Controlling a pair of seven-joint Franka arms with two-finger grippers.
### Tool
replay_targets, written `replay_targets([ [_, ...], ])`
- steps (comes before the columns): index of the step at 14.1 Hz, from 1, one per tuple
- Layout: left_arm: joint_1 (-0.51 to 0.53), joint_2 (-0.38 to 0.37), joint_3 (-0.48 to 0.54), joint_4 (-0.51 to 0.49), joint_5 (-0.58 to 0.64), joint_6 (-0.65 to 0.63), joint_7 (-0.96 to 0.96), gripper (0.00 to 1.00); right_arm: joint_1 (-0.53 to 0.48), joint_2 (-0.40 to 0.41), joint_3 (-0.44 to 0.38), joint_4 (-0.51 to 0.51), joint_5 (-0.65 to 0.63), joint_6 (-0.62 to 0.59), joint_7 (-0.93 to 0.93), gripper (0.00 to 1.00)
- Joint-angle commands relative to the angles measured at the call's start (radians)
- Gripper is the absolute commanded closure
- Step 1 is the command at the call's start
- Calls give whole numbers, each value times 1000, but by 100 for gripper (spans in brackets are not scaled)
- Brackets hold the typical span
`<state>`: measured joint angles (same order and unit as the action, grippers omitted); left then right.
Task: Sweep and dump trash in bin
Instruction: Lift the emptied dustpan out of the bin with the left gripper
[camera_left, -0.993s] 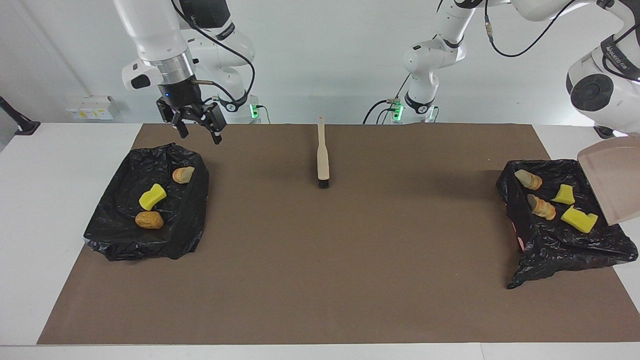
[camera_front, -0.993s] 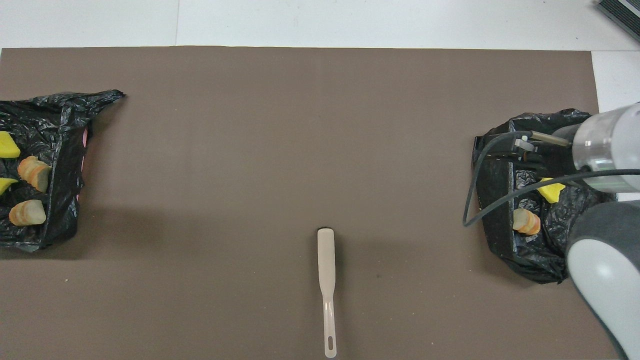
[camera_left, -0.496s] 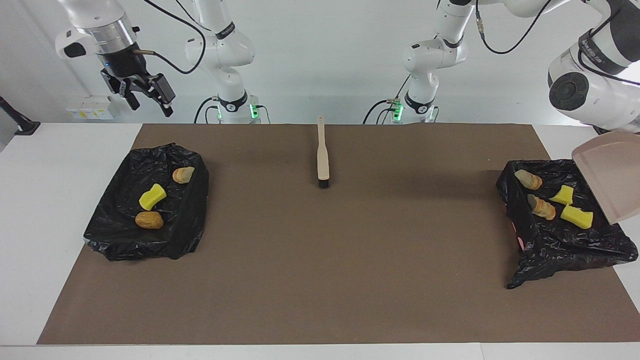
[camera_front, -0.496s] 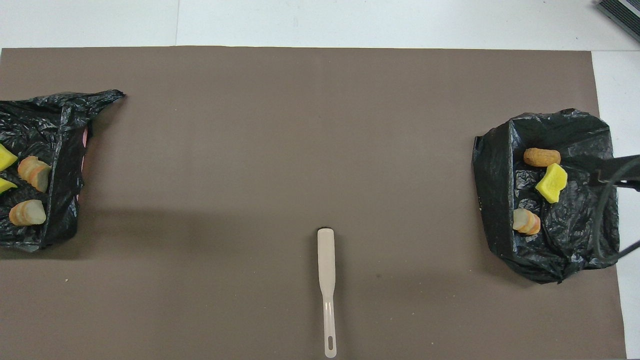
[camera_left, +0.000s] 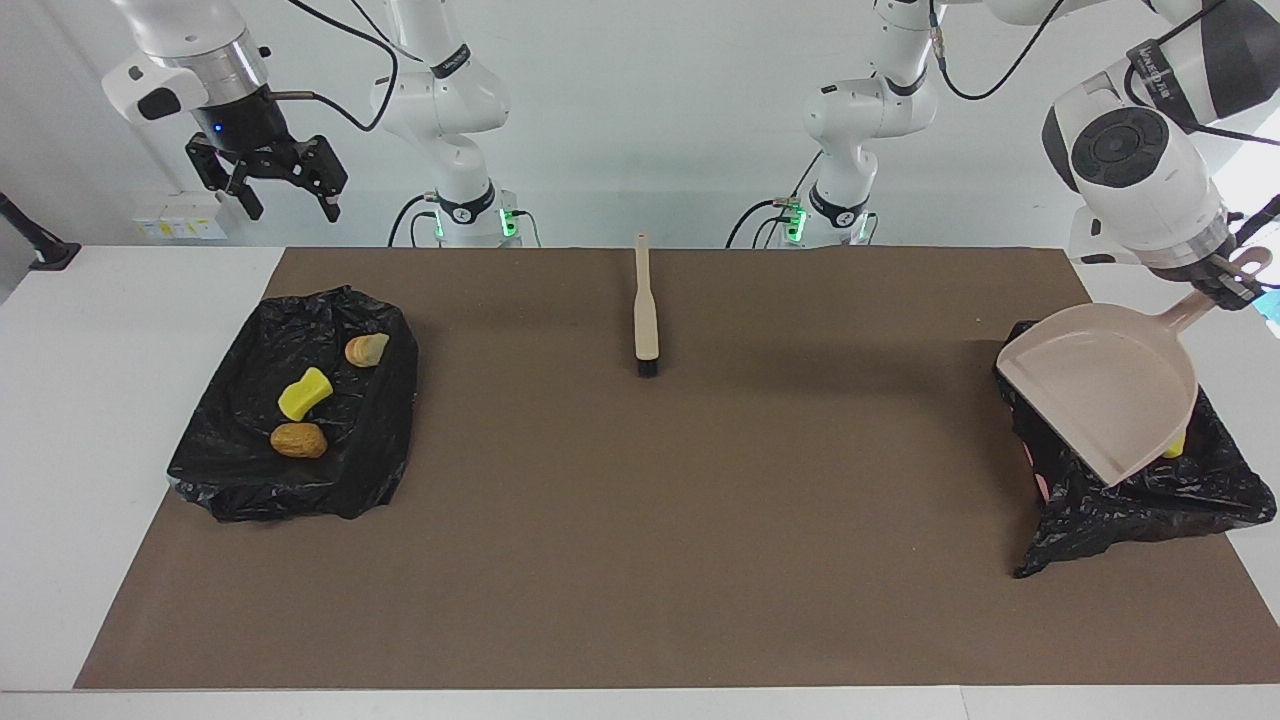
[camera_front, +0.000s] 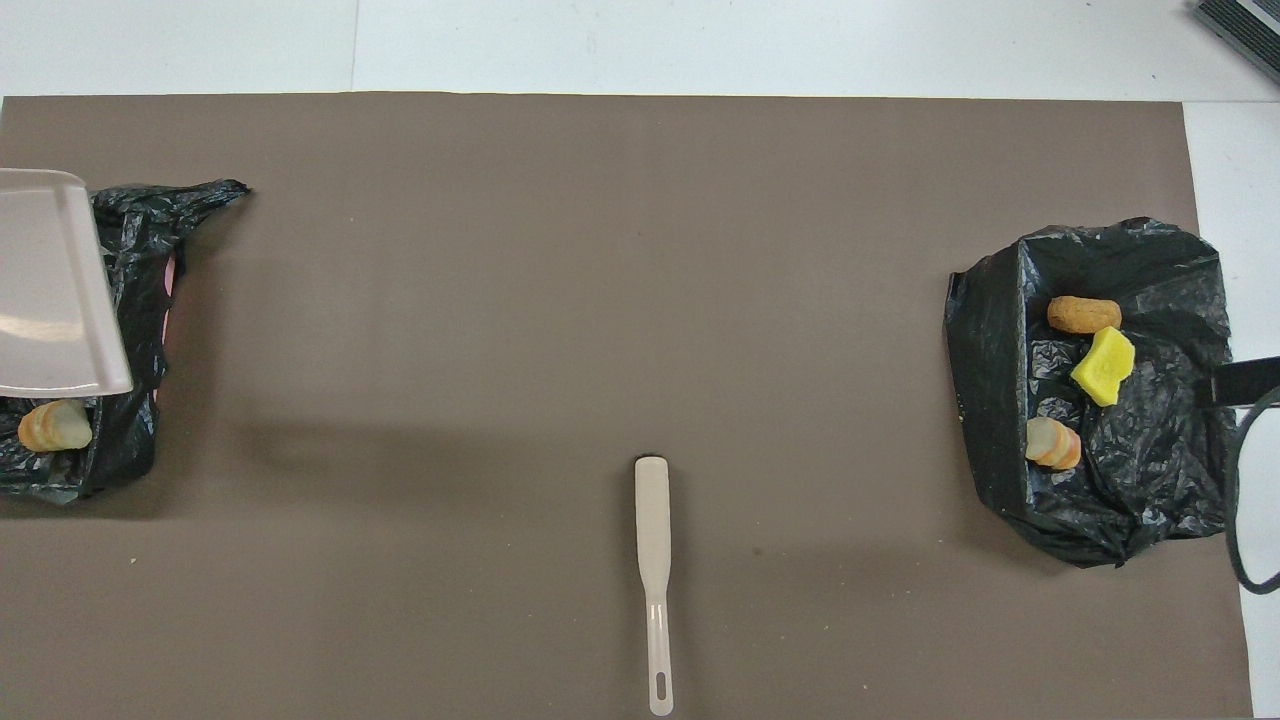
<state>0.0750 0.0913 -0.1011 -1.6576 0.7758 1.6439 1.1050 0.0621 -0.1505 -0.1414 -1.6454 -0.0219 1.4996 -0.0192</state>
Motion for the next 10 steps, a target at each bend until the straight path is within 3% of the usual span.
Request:
replay_targets([
  [1, -15, -51, 12, -53, -220, -36, -155, 100, -11, 17, -6, 24, 10, -22, -33, 0],
  [4, -47, -99, 11, -146, -401, -32, -350, 100, -4, 6, -6, -1, -13, -15, -28, 0],
  [10, -282, -76, 11, -148, -580, -33, -879, 100, -8, 6, -4, 4, -12, -22, -36, 0],
])
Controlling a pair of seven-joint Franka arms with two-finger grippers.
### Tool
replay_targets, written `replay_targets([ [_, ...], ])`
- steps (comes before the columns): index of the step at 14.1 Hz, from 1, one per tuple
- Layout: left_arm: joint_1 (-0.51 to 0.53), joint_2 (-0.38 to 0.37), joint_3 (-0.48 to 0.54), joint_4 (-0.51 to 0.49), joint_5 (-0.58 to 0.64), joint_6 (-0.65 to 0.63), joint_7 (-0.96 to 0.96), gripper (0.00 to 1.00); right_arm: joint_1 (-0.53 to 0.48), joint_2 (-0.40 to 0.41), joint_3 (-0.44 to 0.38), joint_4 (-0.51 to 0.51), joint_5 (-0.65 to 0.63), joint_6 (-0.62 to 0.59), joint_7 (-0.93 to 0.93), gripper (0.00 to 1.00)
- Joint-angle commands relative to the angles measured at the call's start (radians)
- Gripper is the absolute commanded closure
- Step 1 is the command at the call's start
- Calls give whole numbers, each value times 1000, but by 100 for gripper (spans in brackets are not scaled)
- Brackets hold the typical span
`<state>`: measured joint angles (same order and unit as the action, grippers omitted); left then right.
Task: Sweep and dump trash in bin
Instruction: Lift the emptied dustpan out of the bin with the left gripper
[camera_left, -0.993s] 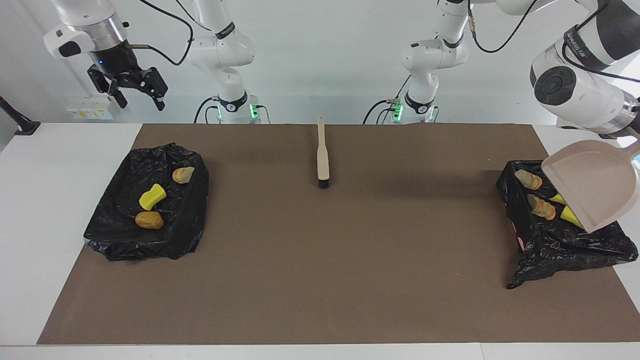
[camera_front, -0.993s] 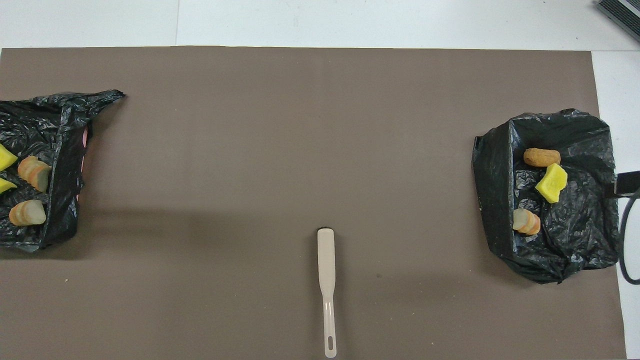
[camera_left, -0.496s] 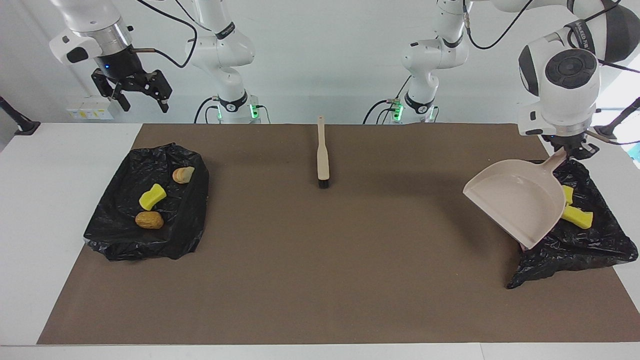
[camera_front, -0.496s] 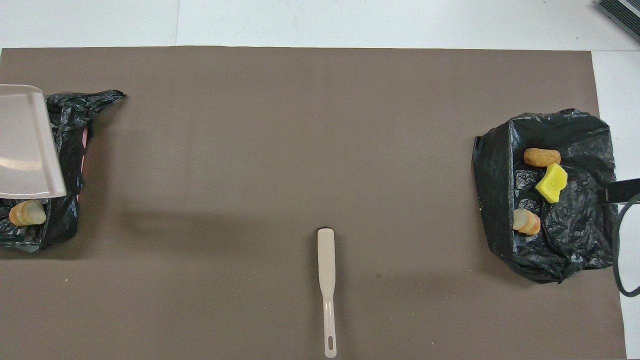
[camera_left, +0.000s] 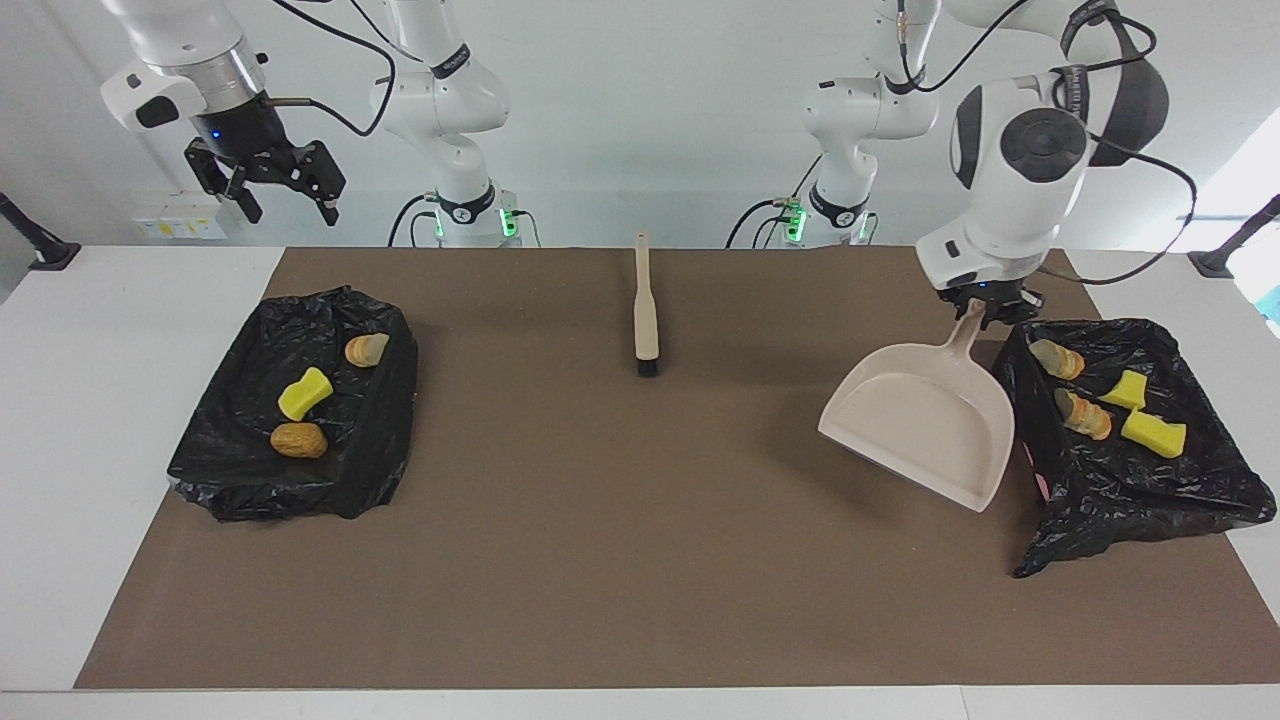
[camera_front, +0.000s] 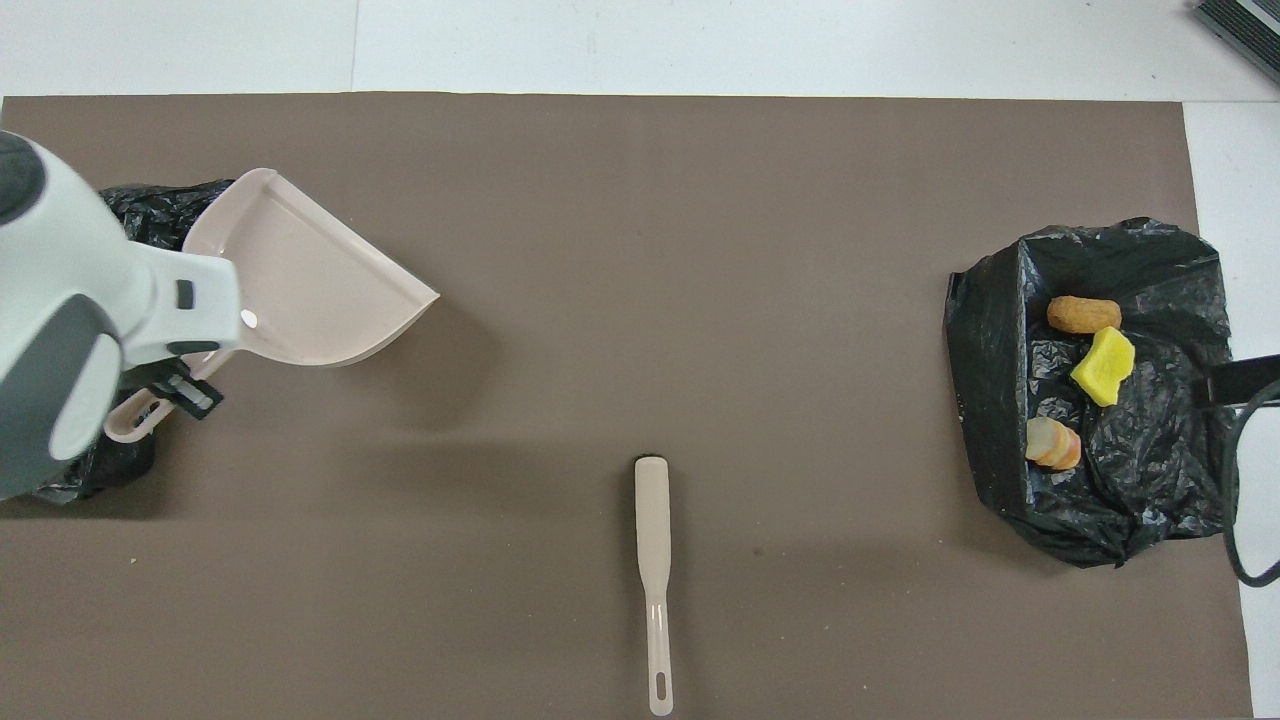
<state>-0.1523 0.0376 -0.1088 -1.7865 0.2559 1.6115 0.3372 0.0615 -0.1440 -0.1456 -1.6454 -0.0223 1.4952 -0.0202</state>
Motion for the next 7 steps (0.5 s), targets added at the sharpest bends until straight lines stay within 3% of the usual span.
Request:
replay_targets([
  [1, -74, -22, 17, -13, -99, -4, -134, 100, -8, 1, 0, 7, -11, -13, -30, 0],
  [4, -218, 34, 14, 25, -113, -4, -307, 100, -8, 1, 0, 7, -13, -18, -35, 0],
  [7, -338, 230, 15, 213, -191, -38, -490, 100, -9, 1, -2, 7, -13, -10, -34, 0],
])
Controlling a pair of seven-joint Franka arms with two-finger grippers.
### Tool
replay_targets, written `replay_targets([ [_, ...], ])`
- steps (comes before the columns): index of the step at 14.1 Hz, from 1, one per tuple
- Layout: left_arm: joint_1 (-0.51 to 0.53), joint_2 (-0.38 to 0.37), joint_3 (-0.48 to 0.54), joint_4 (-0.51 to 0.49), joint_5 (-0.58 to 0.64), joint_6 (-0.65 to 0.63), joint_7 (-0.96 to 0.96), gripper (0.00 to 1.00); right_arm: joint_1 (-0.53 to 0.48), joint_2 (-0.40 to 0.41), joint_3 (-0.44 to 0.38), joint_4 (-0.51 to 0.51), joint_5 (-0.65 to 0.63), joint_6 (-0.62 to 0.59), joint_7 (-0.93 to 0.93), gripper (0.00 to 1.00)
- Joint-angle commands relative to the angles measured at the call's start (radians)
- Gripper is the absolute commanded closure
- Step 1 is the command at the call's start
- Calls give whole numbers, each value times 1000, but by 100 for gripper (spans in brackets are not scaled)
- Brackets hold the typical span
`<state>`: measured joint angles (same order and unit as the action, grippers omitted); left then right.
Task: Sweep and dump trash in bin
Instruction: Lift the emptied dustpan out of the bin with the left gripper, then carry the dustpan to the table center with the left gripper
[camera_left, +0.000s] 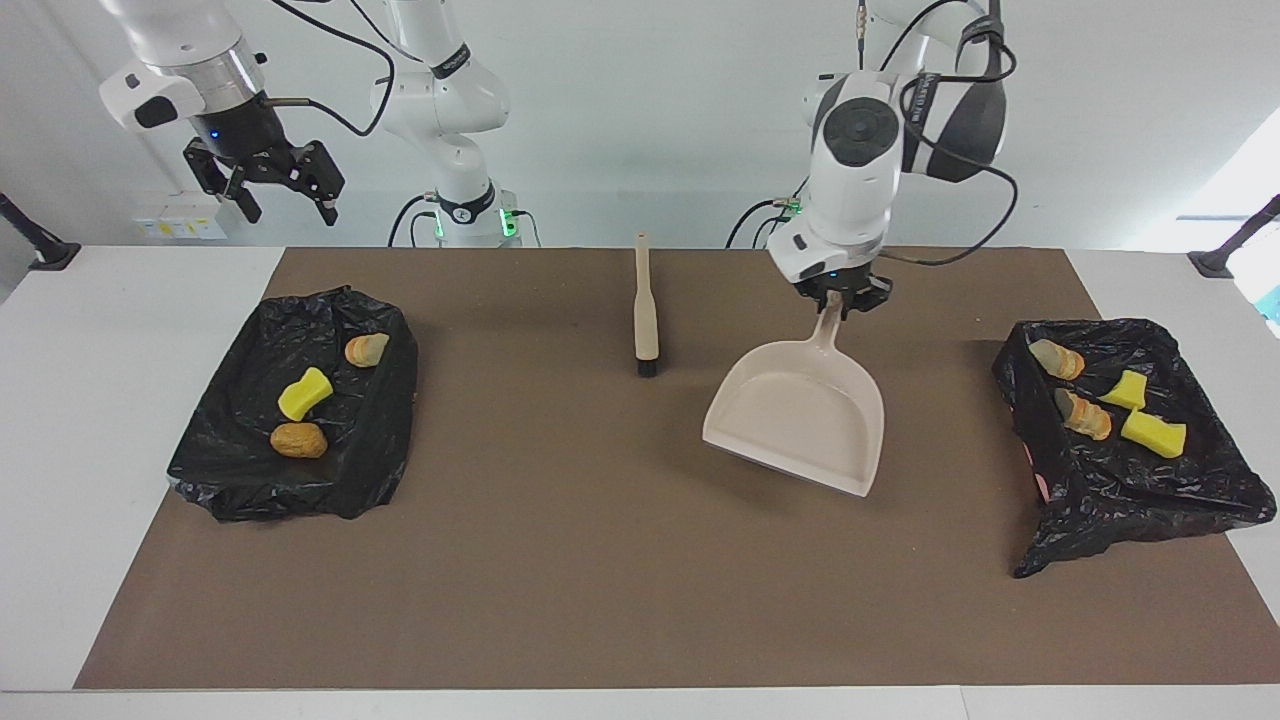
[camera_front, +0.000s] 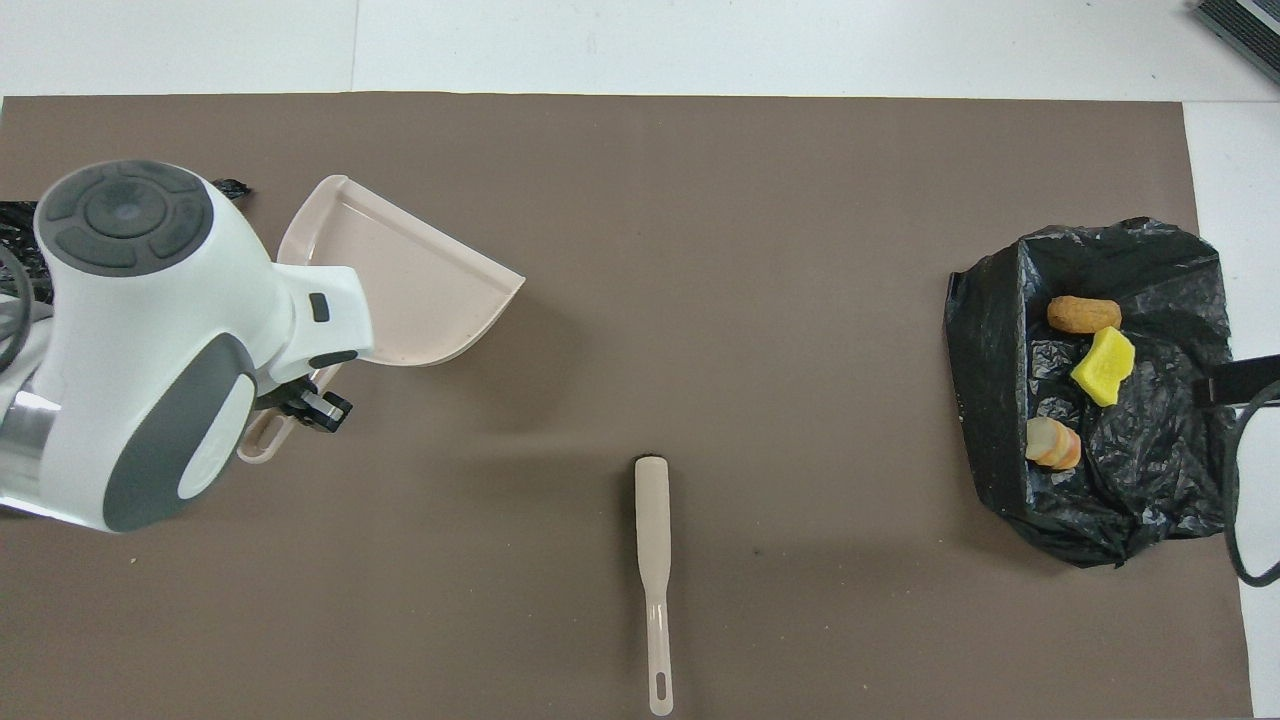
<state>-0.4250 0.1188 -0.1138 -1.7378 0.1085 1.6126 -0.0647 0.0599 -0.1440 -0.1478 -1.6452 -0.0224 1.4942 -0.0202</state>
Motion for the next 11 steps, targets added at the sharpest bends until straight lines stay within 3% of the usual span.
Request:
replay_targets([
  [1, -92, 203, 20, 228, -64, -39, -131, 100, -6, 1, 1, 7, -13, -8, -30, 0],
  [4, -155, 321, 23, 377, -75, -33, -254, 100, -8, 1, -1, 5, -13, -9, -37, 0],
  [11, -218, 498, 29, 507, -90, 47, -411, 100, -8, 0, -3, 4, -13, -20, -40, 0],
])
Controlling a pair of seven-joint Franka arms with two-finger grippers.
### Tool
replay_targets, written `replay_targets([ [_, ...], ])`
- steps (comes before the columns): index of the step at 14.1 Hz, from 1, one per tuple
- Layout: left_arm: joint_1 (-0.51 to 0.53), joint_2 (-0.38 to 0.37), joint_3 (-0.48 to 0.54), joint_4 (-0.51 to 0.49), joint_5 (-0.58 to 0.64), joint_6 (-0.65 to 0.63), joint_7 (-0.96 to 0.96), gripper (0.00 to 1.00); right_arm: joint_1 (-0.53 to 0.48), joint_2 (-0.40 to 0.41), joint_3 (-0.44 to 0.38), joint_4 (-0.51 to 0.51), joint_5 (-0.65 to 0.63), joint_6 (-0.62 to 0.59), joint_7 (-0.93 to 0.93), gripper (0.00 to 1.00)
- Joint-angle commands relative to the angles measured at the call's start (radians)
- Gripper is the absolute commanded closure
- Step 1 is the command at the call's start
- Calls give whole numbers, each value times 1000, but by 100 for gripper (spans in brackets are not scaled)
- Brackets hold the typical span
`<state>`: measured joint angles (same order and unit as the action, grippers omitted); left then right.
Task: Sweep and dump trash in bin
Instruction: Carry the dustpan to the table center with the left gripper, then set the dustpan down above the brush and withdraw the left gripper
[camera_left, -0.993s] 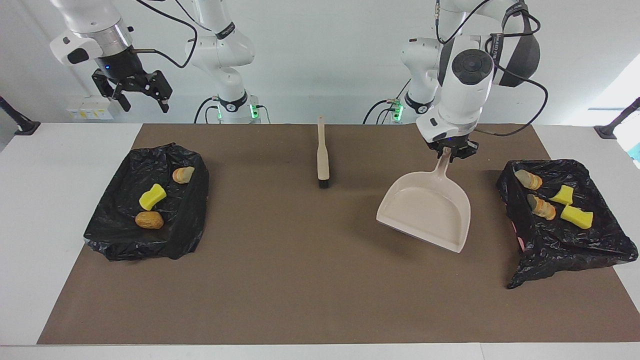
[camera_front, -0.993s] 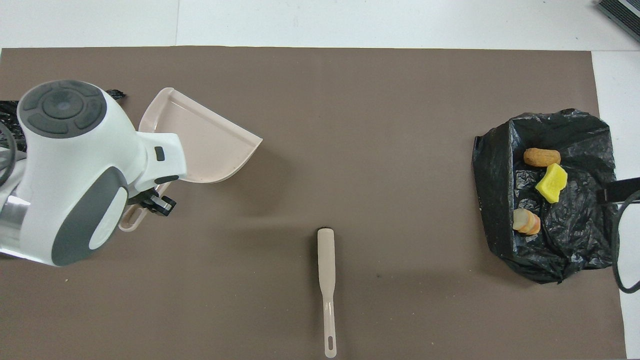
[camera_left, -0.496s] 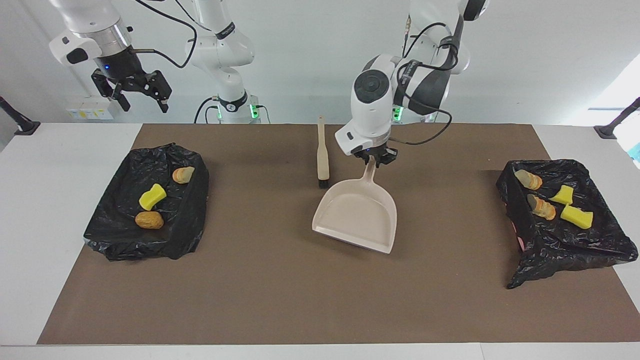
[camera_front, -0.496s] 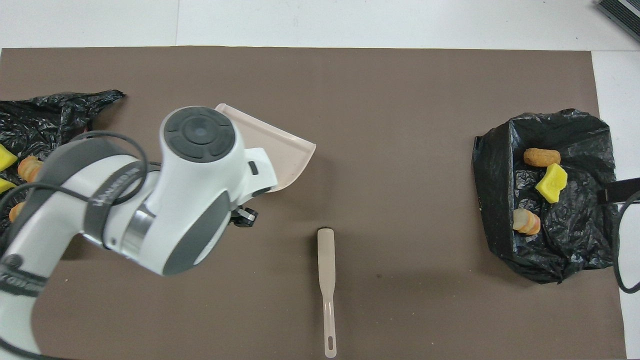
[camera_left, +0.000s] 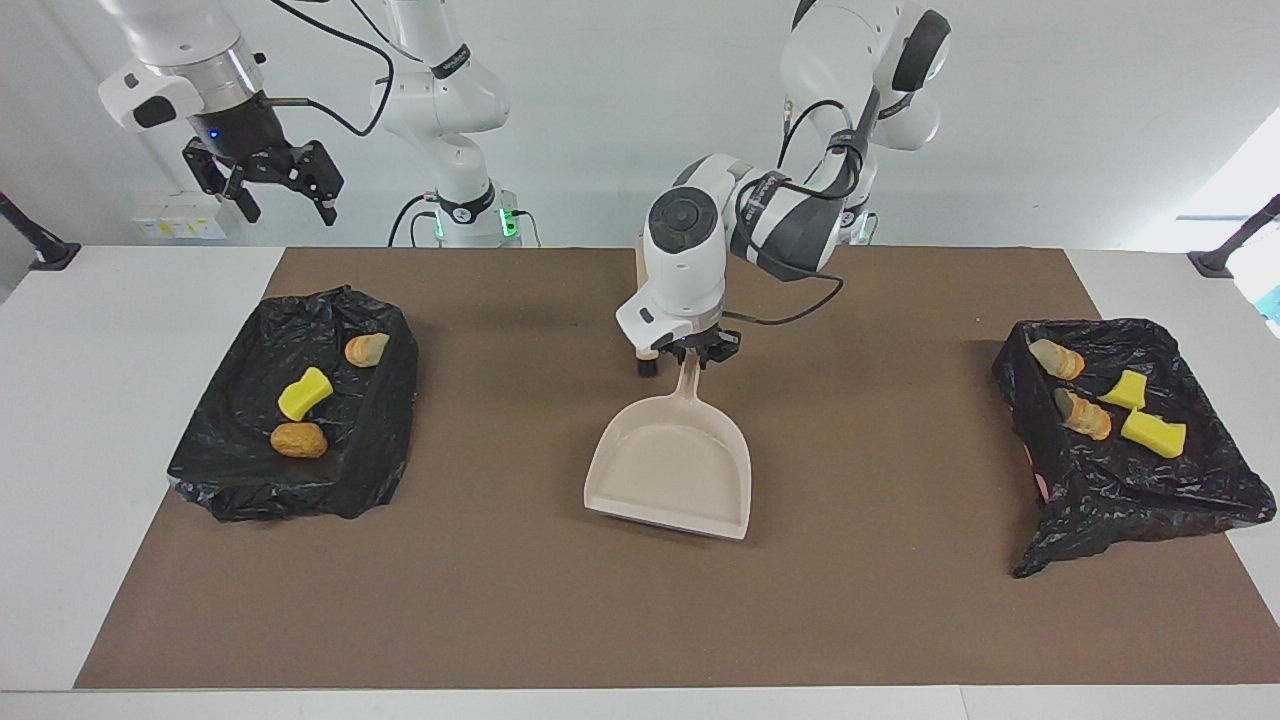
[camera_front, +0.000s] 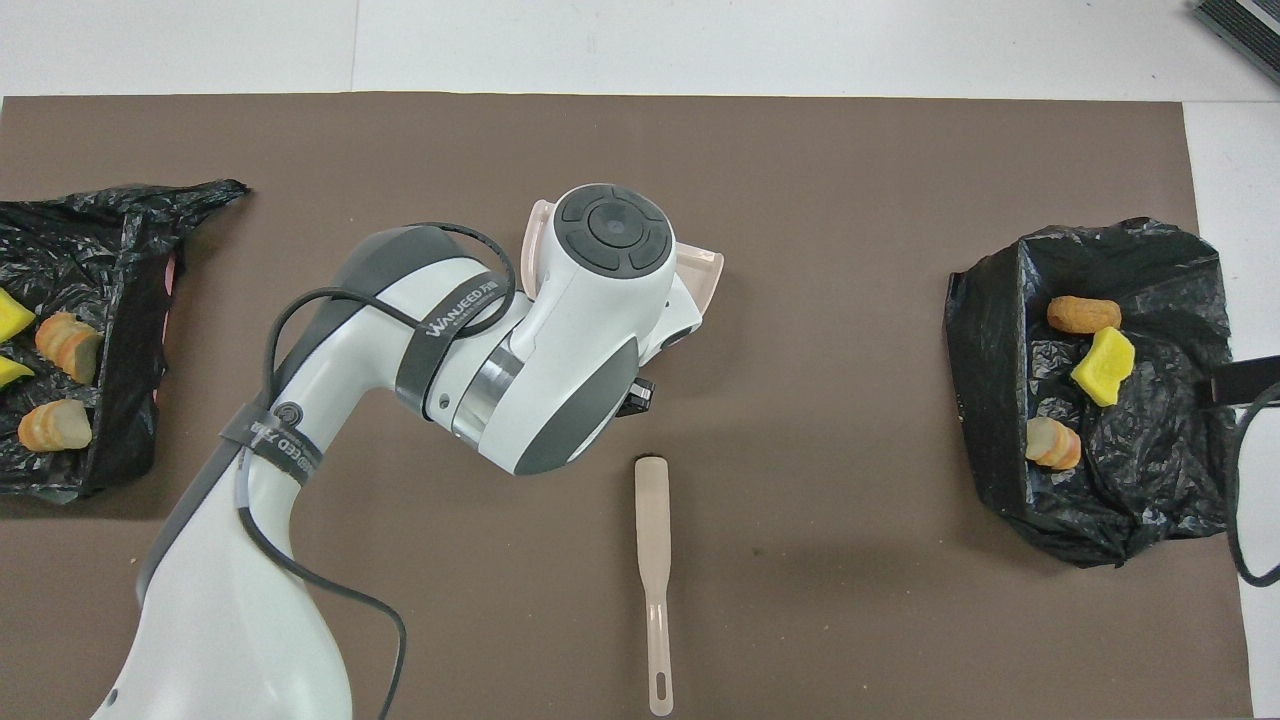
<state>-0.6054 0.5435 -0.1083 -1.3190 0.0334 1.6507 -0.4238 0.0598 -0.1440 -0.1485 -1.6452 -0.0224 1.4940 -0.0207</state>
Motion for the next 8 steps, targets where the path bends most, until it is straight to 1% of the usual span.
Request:
replay_targets([
  [1, -39, 73, 21, 86, -17, 24, -53, 100, -9, -2, -3, 2, -13, -20, -39, 0],
  [2, -42, 75, 19, 81, -18, 29, -53, 100, -9, -3, -3, 1, -13, -23, -39, 0],
  [3, -56, 72, 18, 55, -21, 40, -56, 100, -8, -3, -2, 1, -13, -18, -35, 0],
  [4, -69, 61, 19, 22, -35, 73, -70, 100, -6, -2, 1, 2, -13, -9, -32, 0],
  [5, -71, 59, 21, 15, -35, 89, -97, 100, -6, 1, 3, 7, -13, -8, -28, 0],
  [6, -68, 59, 19, 15, -30, 95, -87, 78, -6, 1, 3, 7, -11, -8, -30, 0],
  [7, -65, 59, 19, 11, -29, 104, -76, 20, -8, 0, 1, 4, -11, -9, -30, 0],
  [8, -63, 58, 21, 1, -33, 113, -102, 0, -8, -2, 1, 4, -11, -11, -31, 0],
])
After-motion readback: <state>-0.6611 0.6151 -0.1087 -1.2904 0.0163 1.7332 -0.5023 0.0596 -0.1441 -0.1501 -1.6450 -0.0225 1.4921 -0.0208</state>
